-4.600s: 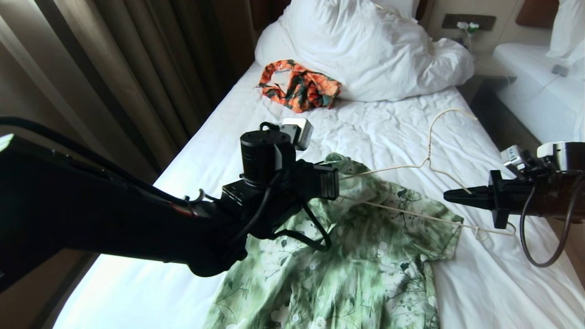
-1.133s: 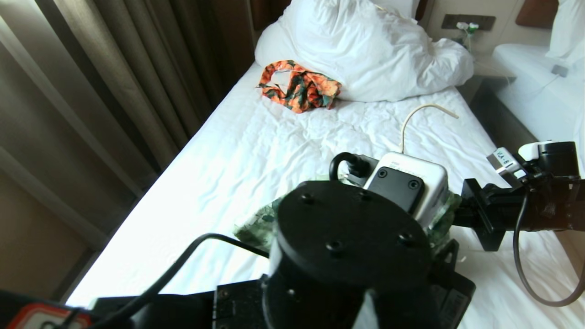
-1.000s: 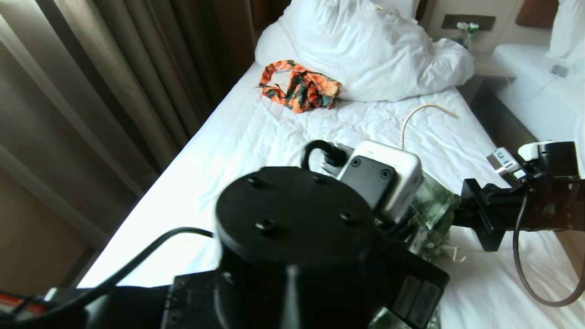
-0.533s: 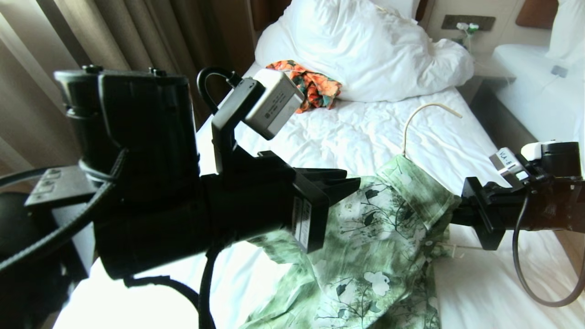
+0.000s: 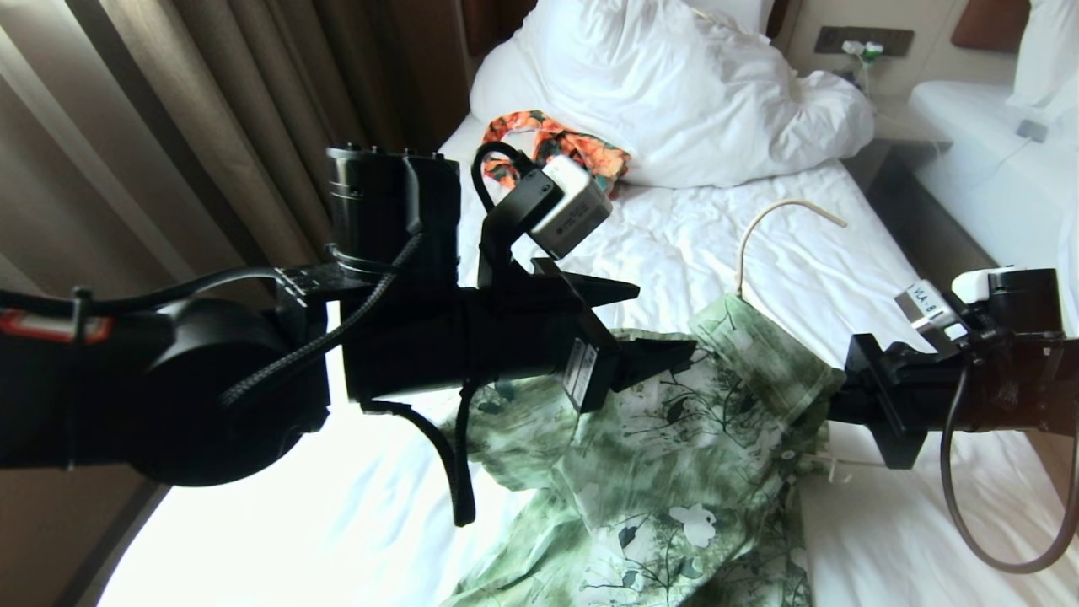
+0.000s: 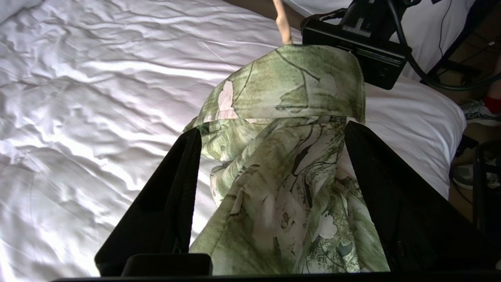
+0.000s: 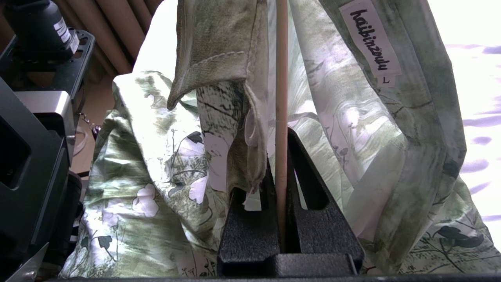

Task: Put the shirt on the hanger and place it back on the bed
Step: Hook the other side of the shirt onto the hanger

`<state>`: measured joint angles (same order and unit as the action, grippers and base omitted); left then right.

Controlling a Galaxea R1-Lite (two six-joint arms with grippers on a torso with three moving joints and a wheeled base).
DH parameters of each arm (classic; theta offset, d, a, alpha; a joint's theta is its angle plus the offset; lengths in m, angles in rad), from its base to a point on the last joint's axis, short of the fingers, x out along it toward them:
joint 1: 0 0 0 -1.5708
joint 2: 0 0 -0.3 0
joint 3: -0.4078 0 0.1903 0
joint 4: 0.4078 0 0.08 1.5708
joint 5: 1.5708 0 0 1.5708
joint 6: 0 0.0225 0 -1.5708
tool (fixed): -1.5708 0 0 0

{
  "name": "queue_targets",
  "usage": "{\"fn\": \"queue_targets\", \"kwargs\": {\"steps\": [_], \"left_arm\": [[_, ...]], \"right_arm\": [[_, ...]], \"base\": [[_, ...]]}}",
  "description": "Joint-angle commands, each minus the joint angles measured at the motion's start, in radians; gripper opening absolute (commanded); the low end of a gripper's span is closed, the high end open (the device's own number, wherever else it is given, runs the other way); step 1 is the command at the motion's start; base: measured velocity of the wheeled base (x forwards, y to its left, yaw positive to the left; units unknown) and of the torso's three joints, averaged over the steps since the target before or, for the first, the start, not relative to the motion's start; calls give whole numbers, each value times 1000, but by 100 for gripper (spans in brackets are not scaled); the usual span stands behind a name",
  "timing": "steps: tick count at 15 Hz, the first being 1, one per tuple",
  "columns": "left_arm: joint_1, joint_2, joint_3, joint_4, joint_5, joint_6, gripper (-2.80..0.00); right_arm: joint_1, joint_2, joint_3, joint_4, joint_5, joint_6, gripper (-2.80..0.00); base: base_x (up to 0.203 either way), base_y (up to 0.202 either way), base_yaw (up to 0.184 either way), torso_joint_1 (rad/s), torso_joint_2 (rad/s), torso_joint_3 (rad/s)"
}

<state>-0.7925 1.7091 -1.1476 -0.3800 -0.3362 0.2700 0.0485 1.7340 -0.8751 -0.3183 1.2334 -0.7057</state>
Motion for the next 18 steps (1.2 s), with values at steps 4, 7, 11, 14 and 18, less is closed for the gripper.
{"fn": "queue_targets", "kwargs": {"steps": [4,7,11,14,18], "left_arm": [[4,94,-3,-3,-6,29,0],[-15,137,-10,-5,-1,29,0],[-25,159,-21,-16,2,29,-280],[-25,156,-23,-19,5,29,-280],[-25,147,-15,-19,6,31,-280]], "right_arm": [[1,7,2,-2,26,-4,-280],[1,16,15,-18,26,-4,-280],[0,24,18,-41,26,-3,-280],[0,25,18,-41,26,-3,-280],[1,22,18,-41,26,-1,-280]], "base": [[0,0,0,0,0,0],[0,0,0,0,0,0],[0,0,0,0,0,0],[0,0,0,0,0,0],[0,0,0,0,0,0]]}}
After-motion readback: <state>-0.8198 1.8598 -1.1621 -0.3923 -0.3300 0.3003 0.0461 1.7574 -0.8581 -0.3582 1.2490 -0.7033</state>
